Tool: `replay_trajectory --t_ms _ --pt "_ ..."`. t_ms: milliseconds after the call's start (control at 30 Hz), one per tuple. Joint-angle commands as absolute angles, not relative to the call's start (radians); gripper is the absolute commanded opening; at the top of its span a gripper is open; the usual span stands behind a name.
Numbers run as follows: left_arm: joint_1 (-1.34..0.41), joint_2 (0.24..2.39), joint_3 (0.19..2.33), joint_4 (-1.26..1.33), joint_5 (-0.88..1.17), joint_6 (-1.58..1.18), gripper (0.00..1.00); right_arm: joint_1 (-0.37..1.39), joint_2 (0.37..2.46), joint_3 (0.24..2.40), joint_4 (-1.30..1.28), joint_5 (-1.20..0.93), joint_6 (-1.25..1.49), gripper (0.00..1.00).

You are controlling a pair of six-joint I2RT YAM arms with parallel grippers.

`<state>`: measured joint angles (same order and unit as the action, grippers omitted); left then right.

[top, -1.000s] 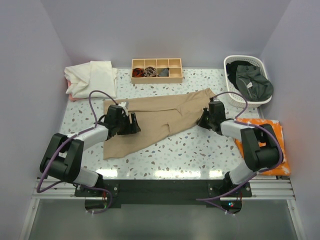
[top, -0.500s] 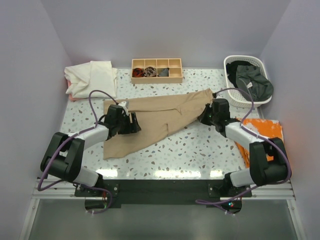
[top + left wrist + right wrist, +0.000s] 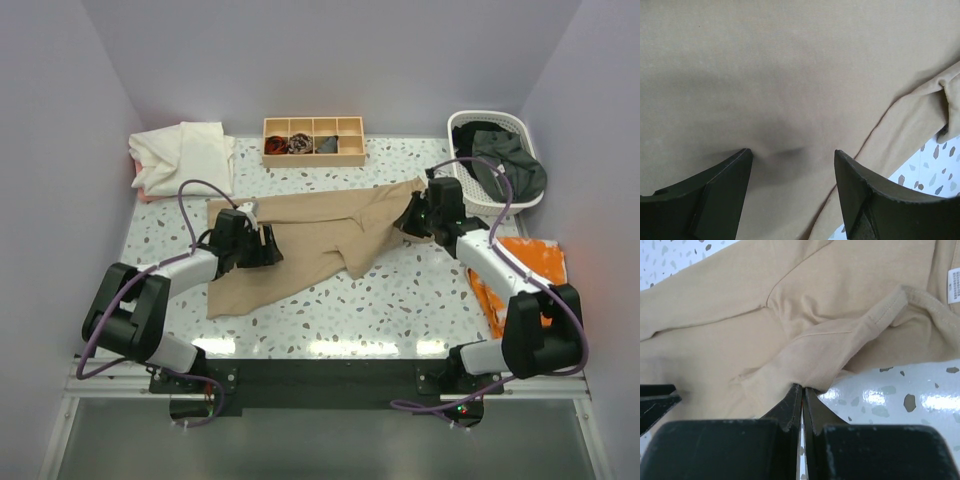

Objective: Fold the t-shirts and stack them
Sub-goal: Grap the side of the flattened tshirt closest away from the robot with both arms

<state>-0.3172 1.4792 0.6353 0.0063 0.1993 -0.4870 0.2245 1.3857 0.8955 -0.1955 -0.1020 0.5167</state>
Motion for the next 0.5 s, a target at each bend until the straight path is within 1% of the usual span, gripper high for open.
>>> replay_trajectory --t_ms 0,200,333,367,400,433,467 --pt "-0.328 1.505 0.629 0.038 0.221 -0.483 0.72 0.229 1.335 0.930 -0.265 -0.156 0.549 0.00" --pt "-0.330 1.514 0.627 0.037 0.229 -0.480 0.71 0.227 1.391 1.051 -0.360 -0.149 0.568 0.00" --pt "-0.330 1.528 0.629 0.048 0.251 -0.483 0.71 0.226 1.544 1.132 -0.365 -0.147 0.565 0.01" --pt "-0.330 1.532 0.629 0.049 0.255 -0.483 0.70 0.225 1.581 1.149 -0.354 -0.150 0.557 0.04" --pt "-0.330 1.539 0.629 0.051 0.256 -0.483 0.70 0.227 1.612 1.167 -0.342 -0.153 0.548 0.17" --pt "-0.330 1.539 0.629 0.051 0.256 -0.483 0.70 0.227 1.640 1.181 -0.342 -0.161 0.542 0.26" --pt "-0.330 1.540 0.629 0.049 0.256 -0.482 0.70 0.226 1.699 1.192 -0.328 -0.164 0.525 0.31"
